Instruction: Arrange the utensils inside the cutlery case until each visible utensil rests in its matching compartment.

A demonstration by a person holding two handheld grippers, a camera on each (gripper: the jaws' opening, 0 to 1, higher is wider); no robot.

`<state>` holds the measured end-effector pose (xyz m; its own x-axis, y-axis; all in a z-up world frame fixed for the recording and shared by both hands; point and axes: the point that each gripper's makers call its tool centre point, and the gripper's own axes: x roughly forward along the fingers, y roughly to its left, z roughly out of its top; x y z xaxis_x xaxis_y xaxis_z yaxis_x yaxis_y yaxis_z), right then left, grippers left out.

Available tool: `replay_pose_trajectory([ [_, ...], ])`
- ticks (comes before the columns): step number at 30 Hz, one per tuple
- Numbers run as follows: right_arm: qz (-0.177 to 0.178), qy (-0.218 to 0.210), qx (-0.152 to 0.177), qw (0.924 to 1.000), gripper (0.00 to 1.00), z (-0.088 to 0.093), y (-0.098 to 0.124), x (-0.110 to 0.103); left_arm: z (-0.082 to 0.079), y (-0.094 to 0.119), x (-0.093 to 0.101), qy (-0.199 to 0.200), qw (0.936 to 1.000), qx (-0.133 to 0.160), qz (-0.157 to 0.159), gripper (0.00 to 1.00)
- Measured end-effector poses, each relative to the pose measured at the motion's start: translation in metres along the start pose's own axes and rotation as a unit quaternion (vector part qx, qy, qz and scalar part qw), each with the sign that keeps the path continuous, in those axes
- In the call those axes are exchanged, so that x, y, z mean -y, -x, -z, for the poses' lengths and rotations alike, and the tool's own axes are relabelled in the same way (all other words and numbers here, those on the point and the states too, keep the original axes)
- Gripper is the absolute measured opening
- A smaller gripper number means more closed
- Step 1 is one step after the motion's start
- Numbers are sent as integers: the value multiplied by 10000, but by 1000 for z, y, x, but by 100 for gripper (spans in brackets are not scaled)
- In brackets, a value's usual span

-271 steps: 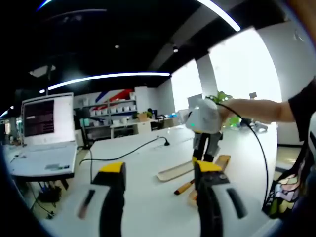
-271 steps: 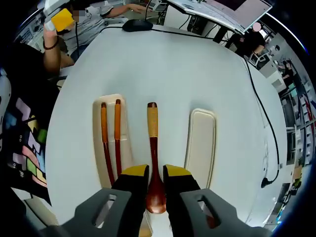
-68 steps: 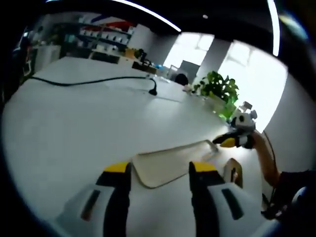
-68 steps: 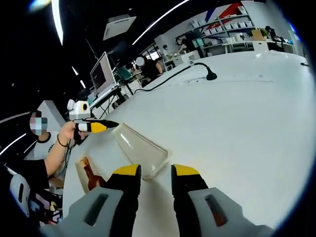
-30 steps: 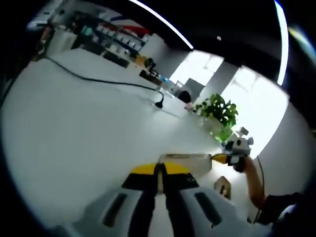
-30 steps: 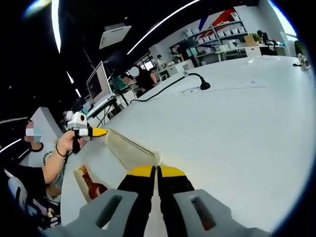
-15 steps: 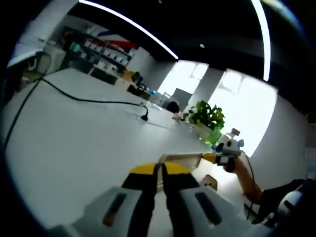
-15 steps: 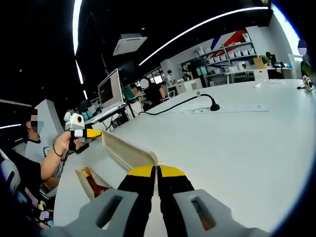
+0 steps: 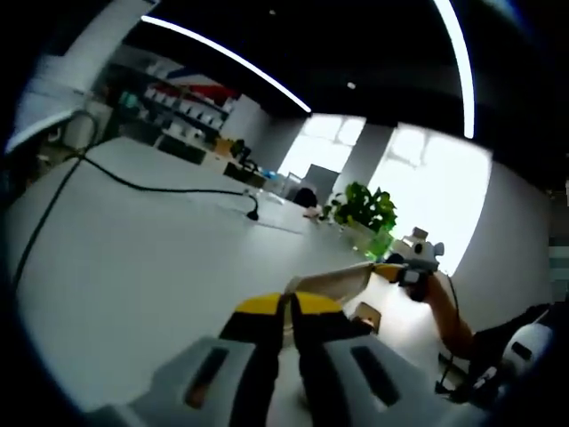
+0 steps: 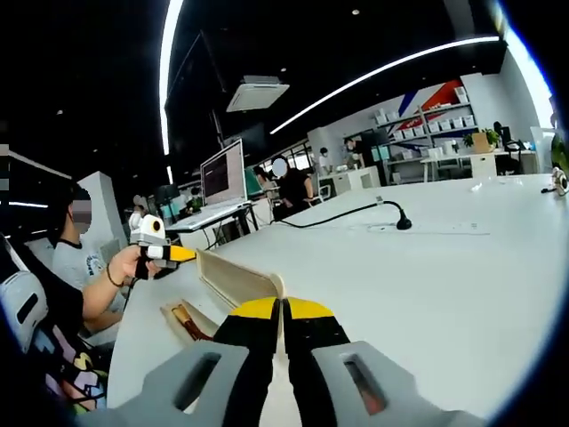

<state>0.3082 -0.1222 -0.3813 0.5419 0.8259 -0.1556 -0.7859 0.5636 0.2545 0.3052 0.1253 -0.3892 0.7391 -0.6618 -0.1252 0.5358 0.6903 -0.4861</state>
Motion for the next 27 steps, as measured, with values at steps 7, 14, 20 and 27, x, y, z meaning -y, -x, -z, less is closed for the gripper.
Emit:
replay_pose_trajectory([
  [7,-159,55,6,9999,1,0,2,-11,12,13,0,157,9998,65,38,3],
  [14,-147,71,-71,9998,1,15,4,-8,23,22,8,154,9997,46,199,4],
  [20,-199,190,-148,9995,0,23,6,-11,26,29,13,174,9994,47,306,4],
  [27,-139,230,-145,9995,0,26,9,-9,29,33,27,93,9988,53,477,4],
])
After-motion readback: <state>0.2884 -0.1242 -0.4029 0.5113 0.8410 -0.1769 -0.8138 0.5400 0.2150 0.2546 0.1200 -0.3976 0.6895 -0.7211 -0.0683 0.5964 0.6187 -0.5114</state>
